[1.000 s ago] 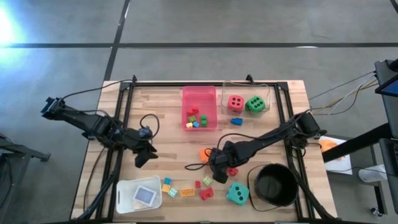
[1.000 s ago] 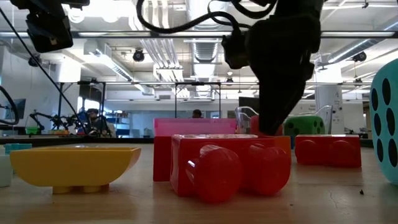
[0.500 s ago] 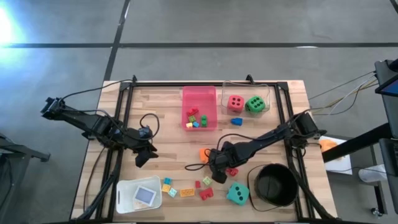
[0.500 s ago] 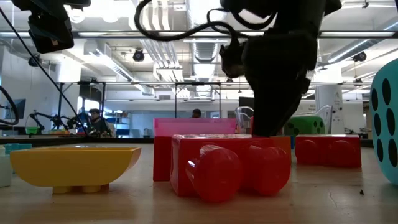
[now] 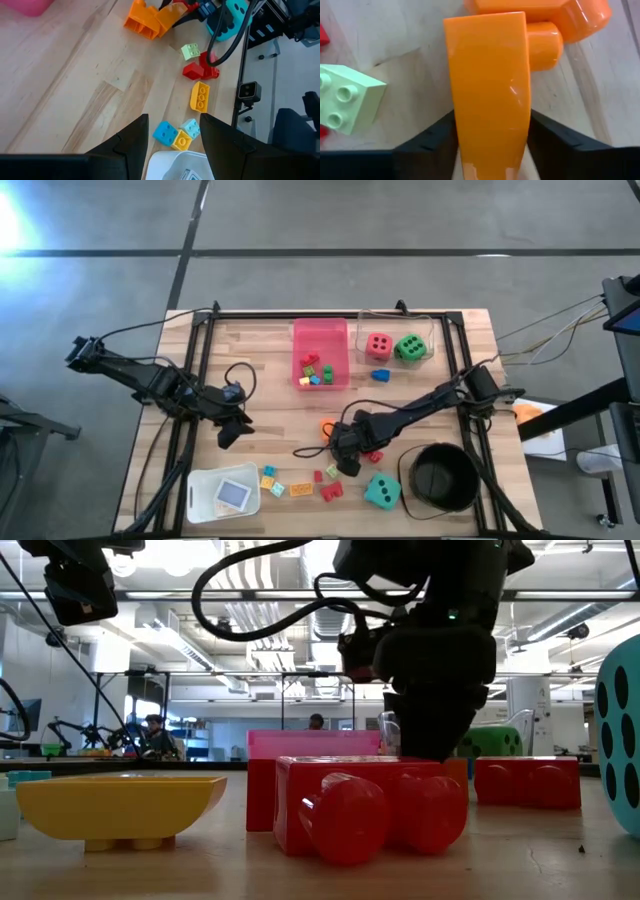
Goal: Pick & Place Toys
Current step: Put the orange game piece into the red bin
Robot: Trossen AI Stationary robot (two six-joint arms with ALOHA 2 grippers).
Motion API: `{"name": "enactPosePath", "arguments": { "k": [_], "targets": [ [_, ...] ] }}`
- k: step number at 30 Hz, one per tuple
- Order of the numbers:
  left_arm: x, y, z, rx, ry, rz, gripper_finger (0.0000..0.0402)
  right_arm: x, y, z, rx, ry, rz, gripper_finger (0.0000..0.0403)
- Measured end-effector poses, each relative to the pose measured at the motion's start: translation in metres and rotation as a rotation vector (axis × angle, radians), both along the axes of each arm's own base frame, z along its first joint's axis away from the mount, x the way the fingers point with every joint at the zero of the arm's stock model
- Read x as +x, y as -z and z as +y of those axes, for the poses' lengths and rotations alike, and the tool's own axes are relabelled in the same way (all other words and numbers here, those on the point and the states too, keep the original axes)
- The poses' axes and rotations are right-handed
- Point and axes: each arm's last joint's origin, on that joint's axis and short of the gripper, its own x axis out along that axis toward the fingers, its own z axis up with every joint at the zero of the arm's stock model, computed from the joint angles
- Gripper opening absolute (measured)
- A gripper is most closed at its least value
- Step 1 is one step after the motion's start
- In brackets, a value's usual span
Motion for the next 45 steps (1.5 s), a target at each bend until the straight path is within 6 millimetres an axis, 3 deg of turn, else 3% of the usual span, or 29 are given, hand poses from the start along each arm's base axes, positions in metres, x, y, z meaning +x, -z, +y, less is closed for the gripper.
{"name": "enactPosePath", "arguments": {
  "k": [3,12,23,30,37,45],
  "targets": [
    [0.000,0.000,0.000,0.001,0.000,0.003,0.0181,-0.002,-0.003,-0.001,-0.005,-0.002,0.007,0.0135],
    [0.000,0.000,0.000,0.001,0.000,0.004,0.0181,-0.005,-0.012,-0.001,0.009,-0.012,0.001,0.0136],
    [0.000,0.000,0.000,-0.060,-0.066,0.020,0.0181,-0.024,-0.083,-0.011,0.056,0.136,-0.177,0.0136],
    [0.001,-0.001,0.000,-0.107,-0.132,0.014,0.0181,-0.027,-0.123,-0.050,0.081,0.286,-0.335,0.0136],
    [0.005,-0.006,-0.001,-0.146,-0.153,-0.040,0.0181,-0.032,-0.148,-0.098,0.055,0.335,-0.414,0.0136],
    [0.008,-0.007,0.001,-0.170,-0.242,-0.068,0.0181,-0.013,-0.172,-0.155,0.067,0.281,-0.454,0.0136]
  ]
}}
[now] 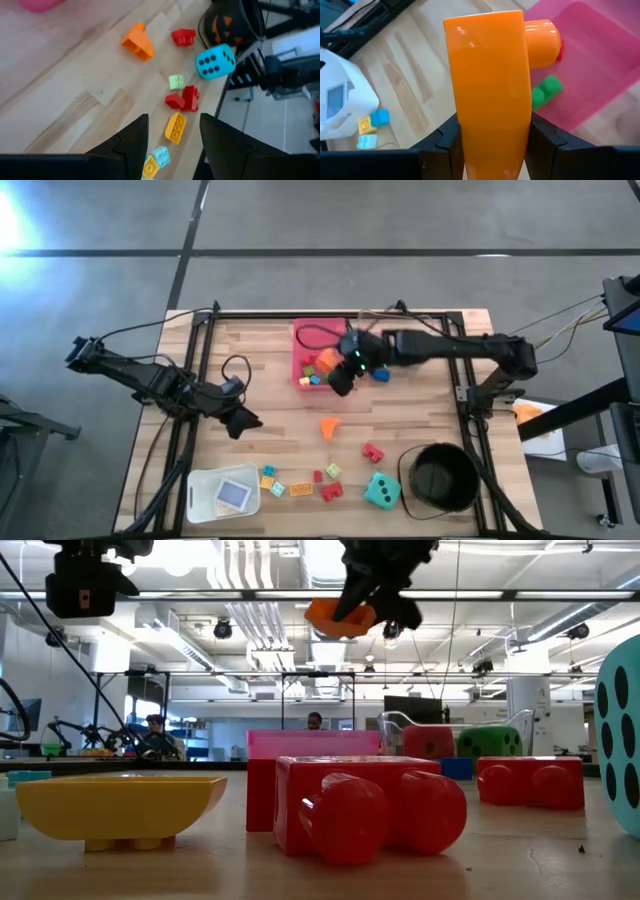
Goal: Pick & Place Toys
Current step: Put the orange game piece into the red bin
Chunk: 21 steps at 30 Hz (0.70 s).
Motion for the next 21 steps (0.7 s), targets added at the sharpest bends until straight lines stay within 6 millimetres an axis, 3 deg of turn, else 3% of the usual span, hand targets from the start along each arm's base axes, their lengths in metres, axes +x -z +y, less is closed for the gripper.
{"name": "enactPosePath", "arguments": {
  "k": [7,21],
  "targets": [
    [0.000,0.000,0.001,-0.025,-0.059,0.001,0.0181,0.024,0.009,-0.044,-0.017,-0.003,0.050,0.0136],
    [0.000,0.000,0.001,-0.042,-0.083,0.005,0.0181,0.069,0.073,-0.068,-0.069,-0.116,0.245,0.0136]
  ]
}}
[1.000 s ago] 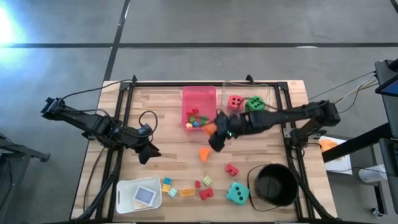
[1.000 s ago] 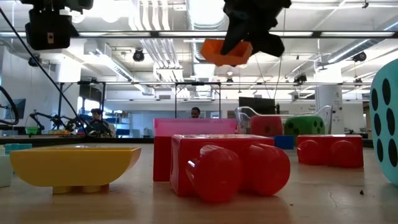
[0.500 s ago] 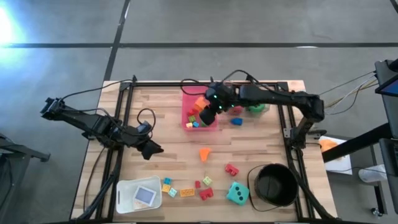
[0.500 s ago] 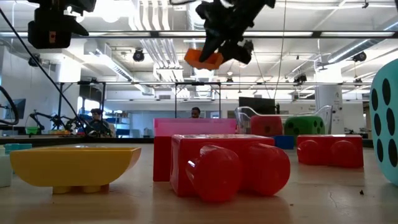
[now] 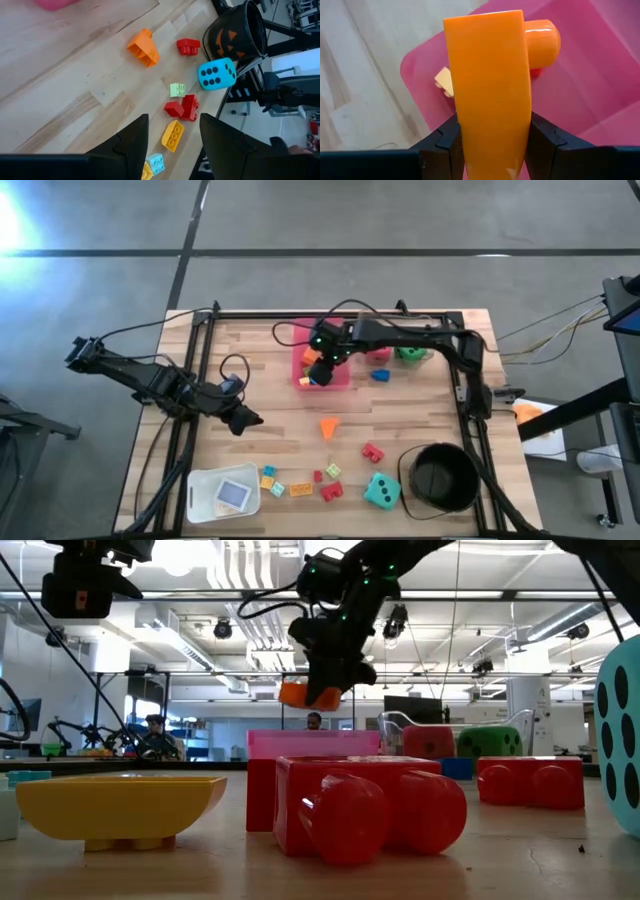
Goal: Pick & Place Toys
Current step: Put the orange game piece into the red bin
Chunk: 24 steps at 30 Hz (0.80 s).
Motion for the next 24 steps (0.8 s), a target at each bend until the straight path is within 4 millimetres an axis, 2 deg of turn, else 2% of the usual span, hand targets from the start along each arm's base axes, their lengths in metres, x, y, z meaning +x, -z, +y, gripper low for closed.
{"name": "enactPosePath", "arguments": {
  "k": [7,12,18,24],
  "targets": [
    [0.000,0.000,0.000,0.000,0.000,0.000,0.0181,0.017,0.024,-0.006,-0.006,-0.052,0.062,0.0136],
    [0.000,0.000,0.000,0.002,0.002,0.000,0.0181,0.022,0.027,-0.009,-0.017,-0.095,0.102,0.0136],
    [0.000,0.000,0.000,0.002,0.002,0.000,0.0181,0.017,0.011,-0.008,-0.020,-0.113,0.147,0.0136],
    [0.000,0.000,0.000,0.002,0.002,0.000,0.0181,0.020,-0.005,-0.009,-0.047,-0.114,0.096,0.0136]
  ]
}}
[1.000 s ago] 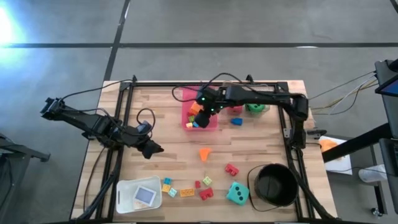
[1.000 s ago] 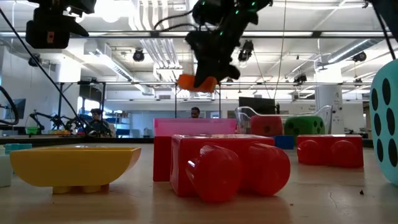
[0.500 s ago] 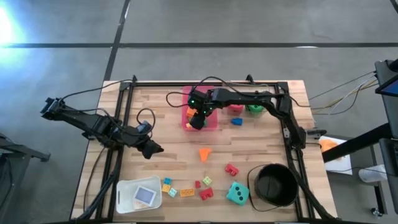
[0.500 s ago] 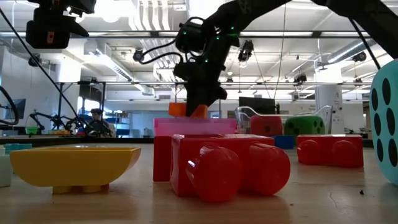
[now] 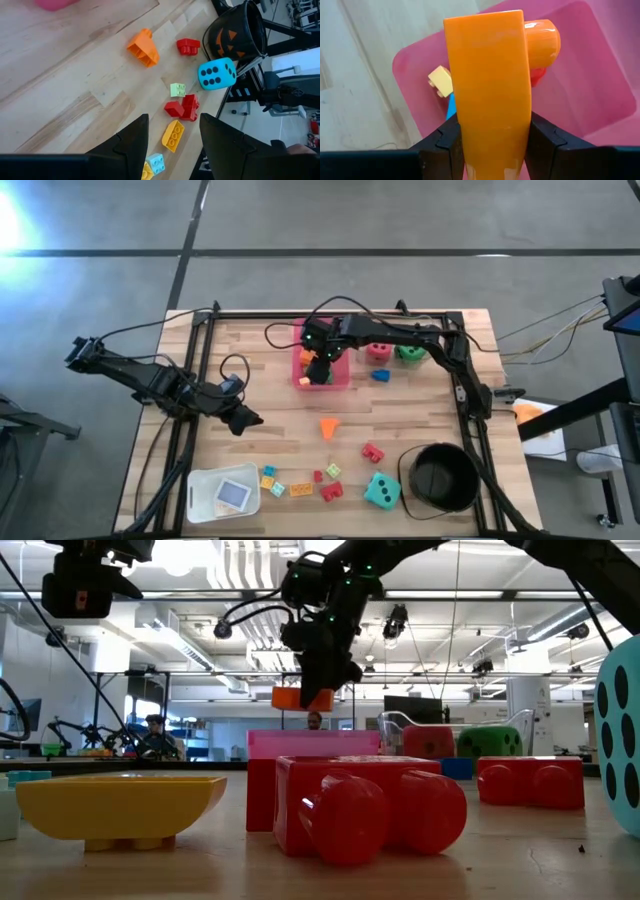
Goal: Pick & Place Toys
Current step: Put the orange game piece into the red bin
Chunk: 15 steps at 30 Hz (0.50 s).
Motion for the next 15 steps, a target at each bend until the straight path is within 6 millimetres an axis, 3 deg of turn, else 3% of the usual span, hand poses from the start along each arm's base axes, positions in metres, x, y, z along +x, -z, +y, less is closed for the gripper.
{"name": "enactPosePath", "arguments": {
  "k": [7,15],
  "targets": [
    [0.000,0.000,0.000,0.000,0.000,0.000,0.0181,0.003,-0.002,-0.001,-0.009,-0.011,-0.012,0.0136],
    [0.000,0.000,0.000,0.000,0.000,0.000,0.0181,-0.002,0.028,-0.001,-0.022,-0.003,0.066,0.0136]
  ]
}}
